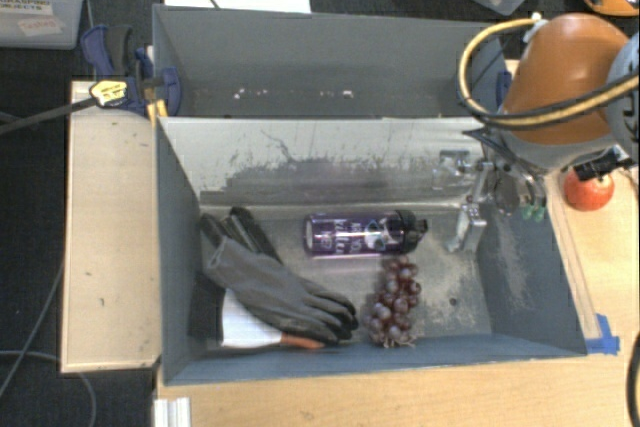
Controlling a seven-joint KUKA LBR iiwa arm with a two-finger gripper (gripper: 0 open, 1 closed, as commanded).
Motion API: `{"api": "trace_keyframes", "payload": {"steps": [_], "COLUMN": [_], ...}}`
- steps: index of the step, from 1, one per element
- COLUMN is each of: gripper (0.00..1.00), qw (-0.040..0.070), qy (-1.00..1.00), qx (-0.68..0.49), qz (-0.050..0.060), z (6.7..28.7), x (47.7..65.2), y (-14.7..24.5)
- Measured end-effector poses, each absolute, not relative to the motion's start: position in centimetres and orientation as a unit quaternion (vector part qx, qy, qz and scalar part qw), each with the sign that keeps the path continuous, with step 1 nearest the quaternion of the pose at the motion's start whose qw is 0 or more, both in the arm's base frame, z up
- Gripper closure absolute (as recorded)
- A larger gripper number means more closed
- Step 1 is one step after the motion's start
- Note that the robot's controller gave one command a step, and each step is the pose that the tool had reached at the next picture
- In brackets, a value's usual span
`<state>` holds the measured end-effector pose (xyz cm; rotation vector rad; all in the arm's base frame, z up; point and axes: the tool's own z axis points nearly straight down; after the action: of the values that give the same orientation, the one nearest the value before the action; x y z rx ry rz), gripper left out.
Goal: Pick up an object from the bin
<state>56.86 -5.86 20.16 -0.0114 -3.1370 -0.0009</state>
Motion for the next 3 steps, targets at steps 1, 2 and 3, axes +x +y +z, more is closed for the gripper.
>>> {"api": "trace_keyframes", "payload": {"steps": [1, 2, 3], "gripper": [0.0, 0.0, 0.0], "qw": [-0.002, 0.002, -0.007], "qy": [-1.0, -0.998, -0.999], "qx": [-0.002, 0.06, 0.048], "qz": [0.0, -0.001, 0.001], "z": [20.6, 6.7, 13.4], "x": [57.0, 58.9, 57.7], "y": [-5.8, 2.8, 3.2]}}
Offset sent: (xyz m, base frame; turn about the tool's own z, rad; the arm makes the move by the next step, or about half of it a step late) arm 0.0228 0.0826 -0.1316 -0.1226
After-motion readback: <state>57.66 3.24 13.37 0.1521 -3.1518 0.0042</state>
